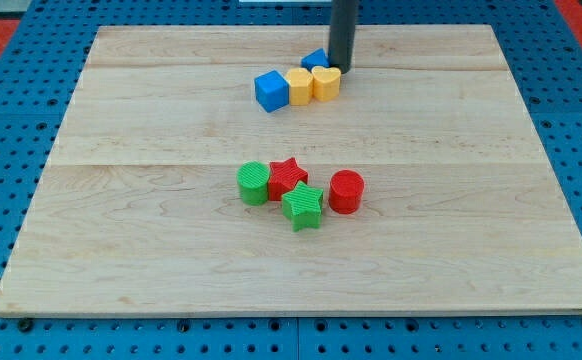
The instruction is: Slightly push the cube and yellow blocks towards the right side of the board
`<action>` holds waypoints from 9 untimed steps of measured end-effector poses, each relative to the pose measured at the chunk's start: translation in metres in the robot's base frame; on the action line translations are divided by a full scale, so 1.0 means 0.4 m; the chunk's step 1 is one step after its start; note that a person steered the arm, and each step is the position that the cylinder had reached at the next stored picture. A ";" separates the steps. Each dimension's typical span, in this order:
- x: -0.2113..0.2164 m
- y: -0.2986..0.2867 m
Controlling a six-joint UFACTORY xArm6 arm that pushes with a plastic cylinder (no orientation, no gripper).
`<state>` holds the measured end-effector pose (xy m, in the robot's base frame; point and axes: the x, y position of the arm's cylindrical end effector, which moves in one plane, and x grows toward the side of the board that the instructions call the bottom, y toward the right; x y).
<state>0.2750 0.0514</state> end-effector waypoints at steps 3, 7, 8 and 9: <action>-0.059 -0.147; 0.166 -0.366; 0.234 -0.330; 0.142 -0.260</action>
<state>0.3318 -0.0527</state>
